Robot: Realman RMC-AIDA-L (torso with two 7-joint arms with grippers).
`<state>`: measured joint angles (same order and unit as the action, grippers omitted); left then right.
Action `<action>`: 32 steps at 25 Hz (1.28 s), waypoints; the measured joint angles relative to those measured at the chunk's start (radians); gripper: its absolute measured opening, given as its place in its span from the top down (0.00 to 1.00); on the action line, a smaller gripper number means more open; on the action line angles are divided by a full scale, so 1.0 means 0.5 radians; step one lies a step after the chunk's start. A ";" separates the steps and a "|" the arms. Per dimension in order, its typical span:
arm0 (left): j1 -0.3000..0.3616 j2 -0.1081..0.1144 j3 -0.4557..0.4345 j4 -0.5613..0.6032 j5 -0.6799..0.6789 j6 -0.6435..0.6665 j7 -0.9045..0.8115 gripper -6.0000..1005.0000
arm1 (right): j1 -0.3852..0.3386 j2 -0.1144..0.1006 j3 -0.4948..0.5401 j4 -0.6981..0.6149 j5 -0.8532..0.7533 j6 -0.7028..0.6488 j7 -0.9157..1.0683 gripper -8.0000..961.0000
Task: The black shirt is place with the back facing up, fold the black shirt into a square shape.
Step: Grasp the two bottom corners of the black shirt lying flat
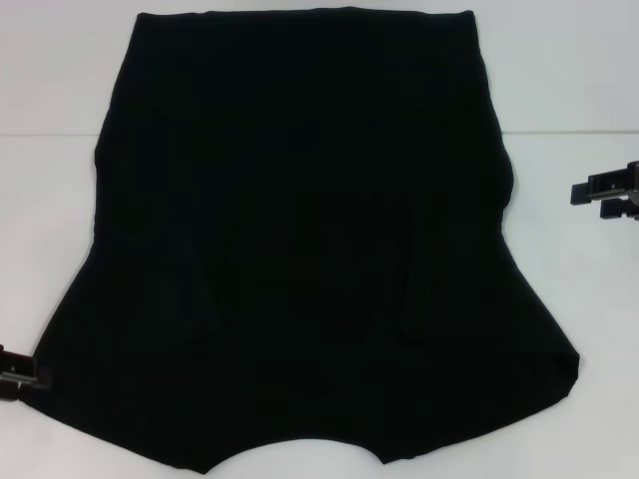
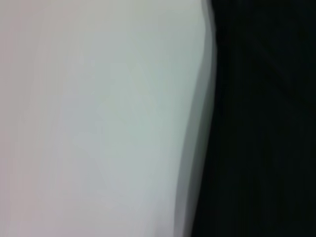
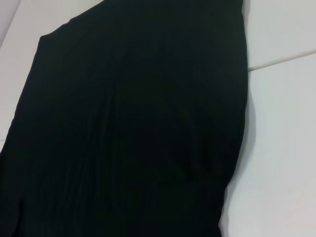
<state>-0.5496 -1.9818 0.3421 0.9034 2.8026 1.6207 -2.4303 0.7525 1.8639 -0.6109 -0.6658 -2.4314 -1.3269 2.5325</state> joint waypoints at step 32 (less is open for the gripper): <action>-0.115 -0.004 -0.009 -0.140 -0.011 -0.076 -0.001 0.57 | -0.044 -0.007 0.059 -0.002 0.043 -0.098 -0.072 0.38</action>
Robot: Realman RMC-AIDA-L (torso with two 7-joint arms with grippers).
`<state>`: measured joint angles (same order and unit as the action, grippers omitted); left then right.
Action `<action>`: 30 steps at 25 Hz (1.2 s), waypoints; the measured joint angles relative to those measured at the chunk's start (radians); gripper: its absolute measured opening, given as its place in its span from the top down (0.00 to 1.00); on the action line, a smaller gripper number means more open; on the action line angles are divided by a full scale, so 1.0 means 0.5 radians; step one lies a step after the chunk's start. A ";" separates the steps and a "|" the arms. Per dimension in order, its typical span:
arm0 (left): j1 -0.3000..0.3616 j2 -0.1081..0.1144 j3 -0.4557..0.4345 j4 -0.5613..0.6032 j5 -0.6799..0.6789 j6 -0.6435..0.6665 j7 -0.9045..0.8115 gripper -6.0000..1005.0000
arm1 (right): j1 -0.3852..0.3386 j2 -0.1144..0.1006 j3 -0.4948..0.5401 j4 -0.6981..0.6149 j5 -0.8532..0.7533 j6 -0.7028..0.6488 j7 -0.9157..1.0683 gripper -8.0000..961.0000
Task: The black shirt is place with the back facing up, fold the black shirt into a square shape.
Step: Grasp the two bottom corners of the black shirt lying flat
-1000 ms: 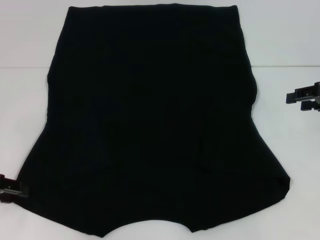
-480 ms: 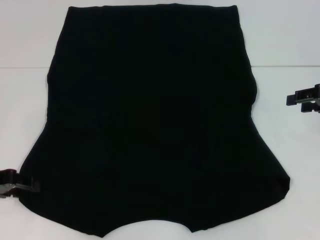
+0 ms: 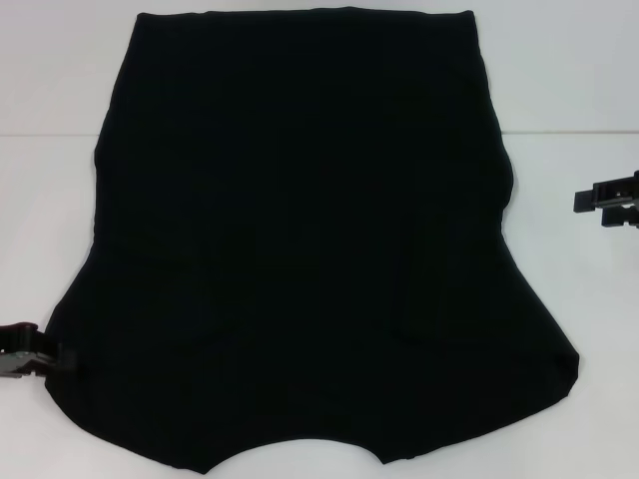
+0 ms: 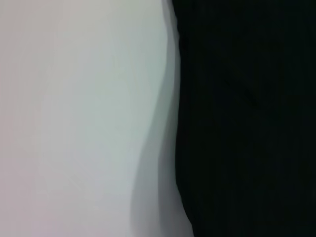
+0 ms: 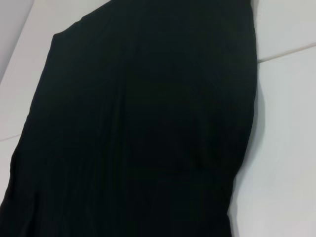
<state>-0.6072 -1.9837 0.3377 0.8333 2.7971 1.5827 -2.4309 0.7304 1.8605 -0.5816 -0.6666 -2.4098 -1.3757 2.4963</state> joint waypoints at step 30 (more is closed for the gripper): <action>-0.056 0.016 0.012 -0.037 -0.010 -0.019 0.006 0.93 | -0.105 0.043 -0.135 0.010 -0.259 -0.338 -0.134 0.38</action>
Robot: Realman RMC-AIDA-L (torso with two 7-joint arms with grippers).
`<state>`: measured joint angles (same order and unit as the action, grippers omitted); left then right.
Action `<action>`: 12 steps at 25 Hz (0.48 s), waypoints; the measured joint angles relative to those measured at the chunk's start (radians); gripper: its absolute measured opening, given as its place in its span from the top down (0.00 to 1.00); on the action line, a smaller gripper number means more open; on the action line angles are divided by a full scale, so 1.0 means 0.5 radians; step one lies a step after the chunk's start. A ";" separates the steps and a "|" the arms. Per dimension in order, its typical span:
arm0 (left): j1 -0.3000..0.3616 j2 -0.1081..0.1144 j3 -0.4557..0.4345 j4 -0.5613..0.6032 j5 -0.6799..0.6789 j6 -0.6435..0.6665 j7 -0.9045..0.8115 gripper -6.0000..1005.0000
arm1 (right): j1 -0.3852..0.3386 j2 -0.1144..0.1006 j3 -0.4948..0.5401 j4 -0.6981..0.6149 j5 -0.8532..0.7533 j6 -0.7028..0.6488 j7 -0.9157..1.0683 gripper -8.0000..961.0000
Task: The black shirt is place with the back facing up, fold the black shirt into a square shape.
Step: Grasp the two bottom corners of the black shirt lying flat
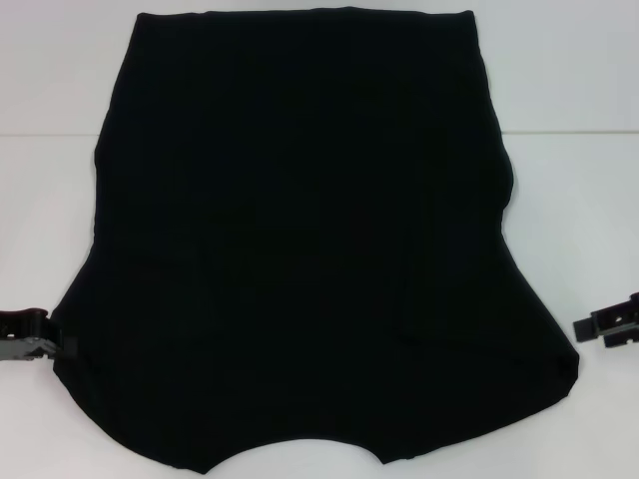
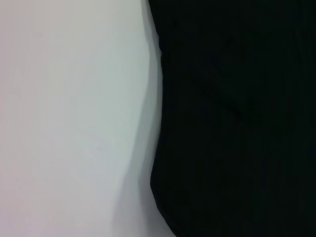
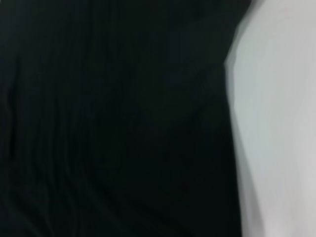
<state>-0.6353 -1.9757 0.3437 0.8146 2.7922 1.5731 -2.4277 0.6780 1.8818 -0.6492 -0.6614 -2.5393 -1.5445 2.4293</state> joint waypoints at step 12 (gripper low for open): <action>-0.002 0.003 -0.001 -0.028 -0.001 -0.020 -0.001 0.92 | 0.012 0.078 -0.128 0.004 -0.021 0.063 -0.003 0.38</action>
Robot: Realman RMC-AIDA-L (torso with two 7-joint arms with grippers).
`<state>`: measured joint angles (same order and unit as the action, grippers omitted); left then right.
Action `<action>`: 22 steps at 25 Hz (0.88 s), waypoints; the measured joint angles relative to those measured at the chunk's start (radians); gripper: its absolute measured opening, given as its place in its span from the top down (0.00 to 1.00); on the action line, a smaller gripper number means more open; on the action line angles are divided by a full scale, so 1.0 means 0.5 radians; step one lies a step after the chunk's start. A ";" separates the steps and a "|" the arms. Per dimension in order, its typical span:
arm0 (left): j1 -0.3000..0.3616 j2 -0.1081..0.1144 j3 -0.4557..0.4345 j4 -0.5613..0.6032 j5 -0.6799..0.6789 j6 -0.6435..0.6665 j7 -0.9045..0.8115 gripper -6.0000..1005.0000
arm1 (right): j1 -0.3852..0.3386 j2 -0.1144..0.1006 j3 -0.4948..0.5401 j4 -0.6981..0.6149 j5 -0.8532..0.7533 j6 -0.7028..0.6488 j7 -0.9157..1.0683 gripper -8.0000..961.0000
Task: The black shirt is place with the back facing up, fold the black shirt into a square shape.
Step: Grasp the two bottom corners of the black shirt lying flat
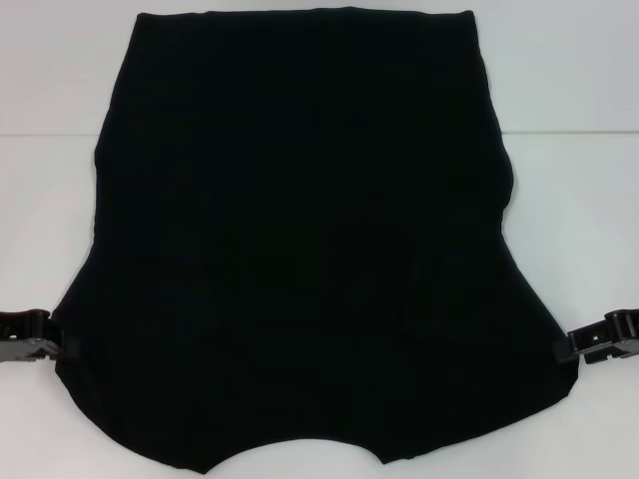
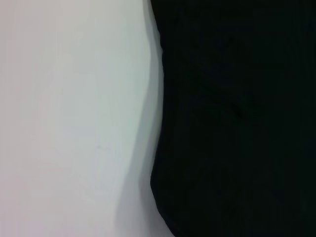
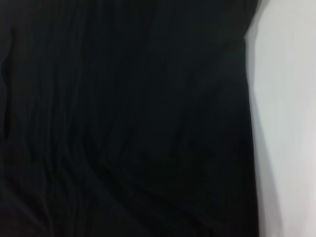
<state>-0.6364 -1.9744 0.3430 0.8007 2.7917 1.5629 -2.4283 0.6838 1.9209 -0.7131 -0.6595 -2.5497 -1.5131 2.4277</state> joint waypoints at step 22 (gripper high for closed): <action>-0.007 0.000 -0.015 0.000 0.000 -0.021 -0.003 0.90 | 0.081 0.067 -0.254 0.025 -0.013 0.089 0.026 0.38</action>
<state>-0.6397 -1.9742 0.3354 0.8005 2.7918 1.5523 -2.4299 0.7242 1.9543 -0.8401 -0.6471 -2.5564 -1.4687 2.4405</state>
